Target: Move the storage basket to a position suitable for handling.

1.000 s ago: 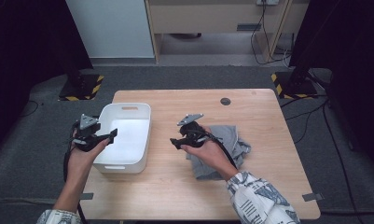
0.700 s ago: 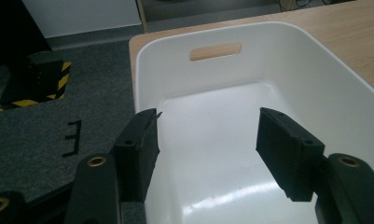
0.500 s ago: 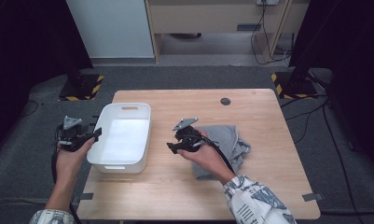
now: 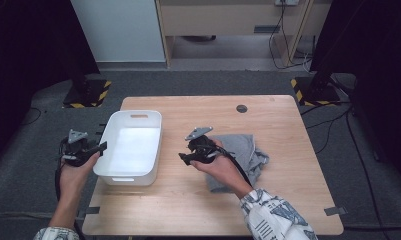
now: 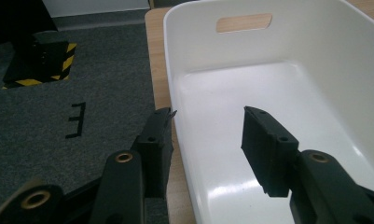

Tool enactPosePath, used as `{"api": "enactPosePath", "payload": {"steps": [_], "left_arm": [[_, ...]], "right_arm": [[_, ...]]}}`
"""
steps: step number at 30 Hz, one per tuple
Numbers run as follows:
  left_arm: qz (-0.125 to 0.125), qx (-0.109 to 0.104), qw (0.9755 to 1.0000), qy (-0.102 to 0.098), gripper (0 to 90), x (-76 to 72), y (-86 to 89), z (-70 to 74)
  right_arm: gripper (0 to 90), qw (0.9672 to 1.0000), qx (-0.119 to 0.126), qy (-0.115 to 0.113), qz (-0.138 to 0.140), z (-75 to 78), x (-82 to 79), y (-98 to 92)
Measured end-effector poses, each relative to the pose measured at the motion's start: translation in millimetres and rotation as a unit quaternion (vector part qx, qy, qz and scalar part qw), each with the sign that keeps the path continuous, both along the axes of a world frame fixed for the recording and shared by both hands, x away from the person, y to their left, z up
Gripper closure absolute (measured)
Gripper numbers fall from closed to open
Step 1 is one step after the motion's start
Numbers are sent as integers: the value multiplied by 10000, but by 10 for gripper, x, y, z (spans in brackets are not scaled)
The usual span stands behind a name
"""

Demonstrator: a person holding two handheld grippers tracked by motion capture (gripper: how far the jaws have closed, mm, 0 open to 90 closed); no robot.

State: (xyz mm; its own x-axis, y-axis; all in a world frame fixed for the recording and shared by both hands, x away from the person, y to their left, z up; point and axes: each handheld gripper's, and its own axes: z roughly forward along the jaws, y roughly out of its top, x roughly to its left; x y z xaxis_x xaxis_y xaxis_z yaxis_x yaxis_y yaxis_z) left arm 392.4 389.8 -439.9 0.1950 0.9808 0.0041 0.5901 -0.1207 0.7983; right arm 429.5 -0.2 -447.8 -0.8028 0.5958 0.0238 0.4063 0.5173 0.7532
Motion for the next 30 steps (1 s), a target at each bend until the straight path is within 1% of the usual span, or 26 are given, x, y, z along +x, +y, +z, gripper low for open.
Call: {"api": "enactPosePath", "payload": {"steps": [3, 7, 15, 20, 27, 30], "left_arm": [[-13, -20, 10000, -5, 572, -2, 18, 0], [-4, -29, 10000, 37, 597, 2, 68, -11], [-19, -47, 9999, 147, 625, 20, 104, -78], [-49, -157, 9997, 160, 652, 44, 136, -124], [-46, -106, 9997, 230, 671, 75, 125, -179], [-62, -122, 9996, 258, 680, 88, 120, -199]], "right_arm": [[404, 10000, -29, 11, 54, -13, -7, 23], [402, 10000, -53, 19, 50, -30, -9, 35], [400, 10000, -49, 40, 63, -37, -15, 40], [398, 9999, -73, 55, 107, -56, -30, 73], [394, 9999, -91, 77, 118, -80, -26, 86], [391, 9998, -81, 90, 128, -82, -36, 89]]}}
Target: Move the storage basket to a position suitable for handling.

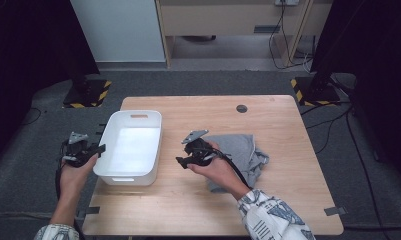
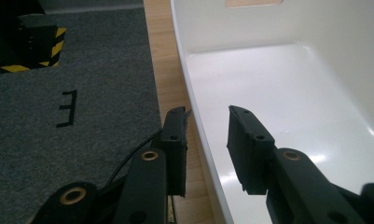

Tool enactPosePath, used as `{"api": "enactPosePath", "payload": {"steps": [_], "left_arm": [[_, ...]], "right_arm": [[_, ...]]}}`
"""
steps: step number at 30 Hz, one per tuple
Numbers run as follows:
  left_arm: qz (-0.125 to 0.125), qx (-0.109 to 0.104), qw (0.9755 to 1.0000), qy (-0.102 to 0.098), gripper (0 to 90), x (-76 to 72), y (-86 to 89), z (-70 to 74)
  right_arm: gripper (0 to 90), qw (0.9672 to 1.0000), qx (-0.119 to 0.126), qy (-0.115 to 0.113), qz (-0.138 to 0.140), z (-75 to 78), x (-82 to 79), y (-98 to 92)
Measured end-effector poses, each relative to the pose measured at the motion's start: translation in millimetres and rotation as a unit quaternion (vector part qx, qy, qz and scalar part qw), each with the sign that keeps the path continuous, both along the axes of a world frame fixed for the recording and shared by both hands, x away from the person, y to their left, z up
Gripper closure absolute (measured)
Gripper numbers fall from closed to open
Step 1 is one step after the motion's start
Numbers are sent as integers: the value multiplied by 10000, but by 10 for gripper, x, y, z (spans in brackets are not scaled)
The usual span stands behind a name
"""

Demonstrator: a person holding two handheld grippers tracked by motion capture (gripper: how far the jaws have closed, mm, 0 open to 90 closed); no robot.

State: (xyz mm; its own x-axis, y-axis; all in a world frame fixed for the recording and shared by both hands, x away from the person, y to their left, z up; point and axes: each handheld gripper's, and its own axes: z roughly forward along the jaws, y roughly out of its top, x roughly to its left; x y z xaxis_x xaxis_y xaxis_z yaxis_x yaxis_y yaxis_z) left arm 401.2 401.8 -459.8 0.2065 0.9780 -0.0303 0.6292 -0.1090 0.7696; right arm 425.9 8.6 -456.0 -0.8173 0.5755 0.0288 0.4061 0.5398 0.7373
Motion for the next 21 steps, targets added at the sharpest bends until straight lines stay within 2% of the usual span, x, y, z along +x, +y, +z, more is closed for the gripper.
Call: {"api": "enactPosePath", "payload": {"steps": [4, 8, 12, 21], "left_arm": [[-18, 49, 10000, 20, 695, 9, -20, -8], [-38, -7, 10000, 66, 719, 15, 7, -23], [-53, 55, 10000, 62, 727, 16, -5, -27], [-17, -30, 10000, 56, 740, 5, -3, -34]], "right_arm": [[389, 10000, 9, -6, 9, 0, 1, -2], [387, 10000, -12, 20, 3, -7, 5, -3], [386, 10000, -3, 14, 17, -19, -3, 18], [385, 10000, 0, 6, 38, -20, -10, 38]]}}
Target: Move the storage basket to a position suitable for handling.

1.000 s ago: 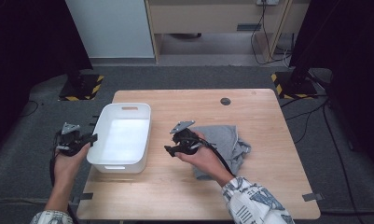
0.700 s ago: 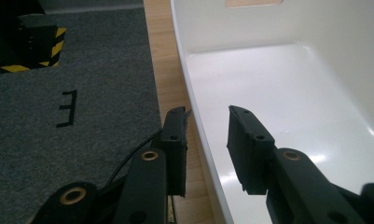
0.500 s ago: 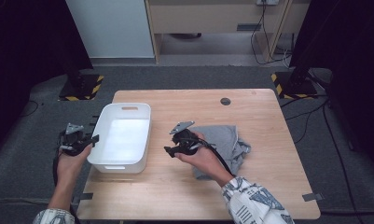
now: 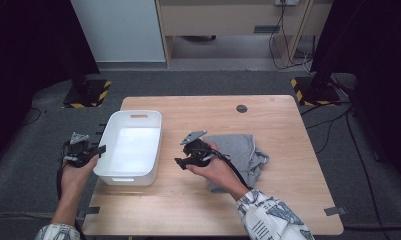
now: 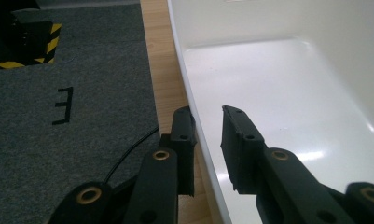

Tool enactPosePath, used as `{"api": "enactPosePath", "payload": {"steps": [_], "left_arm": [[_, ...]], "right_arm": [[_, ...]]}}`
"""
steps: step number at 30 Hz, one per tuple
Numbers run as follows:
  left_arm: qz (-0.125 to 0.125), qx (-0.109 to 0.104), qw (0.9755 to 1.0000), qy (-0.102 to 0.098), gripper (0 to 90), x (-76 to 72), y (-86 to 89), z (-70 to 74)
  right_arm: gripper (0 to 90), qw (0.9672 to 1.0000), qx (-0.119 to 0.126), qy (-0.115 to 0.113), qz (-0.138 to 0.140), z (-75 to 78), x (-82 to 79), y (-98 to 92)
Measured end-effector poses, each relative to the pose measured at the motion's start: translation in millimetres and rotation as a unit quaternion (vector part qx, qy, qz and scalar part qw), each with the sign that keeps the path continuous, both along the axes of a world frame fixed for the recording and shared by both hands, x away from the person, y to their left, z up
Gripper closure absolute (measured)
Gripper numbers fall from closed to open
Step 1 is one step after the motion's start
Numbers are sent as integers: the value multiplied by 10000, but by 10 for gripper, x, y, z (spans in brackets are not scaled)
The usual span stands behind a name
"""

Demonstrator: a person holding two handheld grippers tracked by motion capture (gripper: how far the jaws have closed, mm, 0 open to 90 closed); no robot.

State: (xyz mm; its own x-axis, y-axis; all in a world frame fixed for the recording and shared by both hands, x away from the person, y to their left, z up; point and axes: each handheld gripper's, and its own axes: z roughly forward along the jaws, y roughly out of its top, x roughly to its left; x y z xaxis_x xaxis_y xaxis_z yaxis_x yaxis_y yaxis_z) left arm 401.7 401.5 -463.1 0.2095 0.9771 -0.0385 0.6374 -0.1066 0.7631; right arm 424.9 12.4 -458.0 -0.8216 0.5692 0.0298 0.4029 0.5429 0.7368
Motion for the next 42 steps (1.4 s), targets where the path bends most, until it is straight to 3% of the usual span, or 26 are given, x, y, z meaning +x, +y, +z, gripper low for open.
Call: {"api": "enactPosePath", "payload": {"steps": [20, 26, 42], "left_arm": [[-177, -25, 9998, -11, 702, -65, -168, -16], [-280, -29, 9996, -18, 661, -109, -252, -19], [-393, -233, 9989, -36, 614, -164, -453, -30]], "right_arm": [[379, 10000, -2, 17, 1, -35, -9, 2], [378, 9999, 105, 39, -55, -30, -5, -14], [427, 9999, 49, 126, 11, -83, -1, -39]]}}
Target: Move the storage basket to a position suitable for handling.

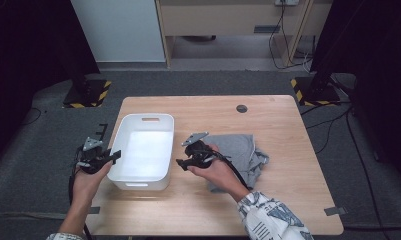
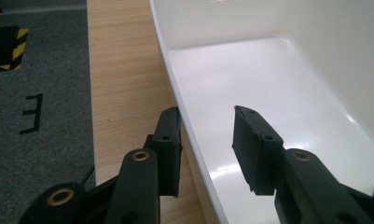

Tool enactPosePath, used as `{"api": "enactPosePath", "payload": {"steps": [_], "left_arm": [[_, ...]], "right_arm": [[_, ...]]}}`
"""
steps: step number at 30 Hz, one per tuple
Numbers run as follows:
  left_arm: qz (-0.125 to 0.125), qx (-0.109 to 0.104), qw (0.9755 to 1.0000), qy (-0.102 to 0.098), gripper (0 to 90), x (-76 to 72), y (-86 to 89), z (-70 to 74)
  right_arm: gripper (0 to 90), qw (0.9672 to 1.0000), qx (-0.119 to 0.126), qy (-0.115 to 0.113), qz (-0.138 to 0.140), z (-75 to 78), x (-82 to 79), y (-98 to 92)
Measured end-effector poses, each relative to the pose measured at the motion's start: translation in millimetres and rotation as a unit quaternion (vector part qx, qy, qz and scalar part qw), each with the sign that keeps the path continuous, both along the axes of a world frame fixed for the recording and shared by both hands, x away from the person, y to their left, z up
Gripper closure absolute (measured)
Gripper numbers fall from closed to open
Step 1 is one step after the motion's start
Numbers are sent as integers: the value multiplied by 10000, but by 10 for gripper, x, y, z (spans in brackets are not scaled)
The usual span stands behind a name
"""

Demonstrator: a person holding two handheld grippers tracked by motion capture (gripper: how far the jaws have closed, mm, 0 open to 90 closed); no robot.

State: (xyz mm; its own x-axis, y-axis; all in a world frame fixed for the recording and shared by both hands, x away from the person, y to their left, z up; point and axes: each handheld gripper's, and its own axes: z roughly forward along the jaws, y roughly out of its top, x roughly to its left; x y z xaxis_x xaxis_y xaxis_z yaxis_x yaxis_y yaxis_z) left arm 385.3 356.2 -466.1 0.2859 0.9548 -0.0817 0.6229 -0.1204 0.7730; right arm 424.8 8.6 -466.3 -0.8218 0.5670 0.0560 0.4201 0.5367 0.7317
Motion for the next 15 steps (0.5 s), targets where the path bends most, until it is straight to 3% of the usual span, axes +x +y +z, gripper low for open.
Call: {"api": "enactPosePath", "payload": {"steps": [8, 10, 15], "left_arm": [[-89, 44, 9999, -13, 606, -6, -156, 21], [-129, 153, 9998, -7, 609, 3, -199, 27], [-134, 115, 9998, -19, 620, 34, -274, 23]], "right_arm": [[419, 10000, 18, -8, -61, 0, 24, -3], [417, 10000, -29, -27, -66, 1, 28, -19], [416, 9999, 29, 47, -132, -4, 52, -109]]}}
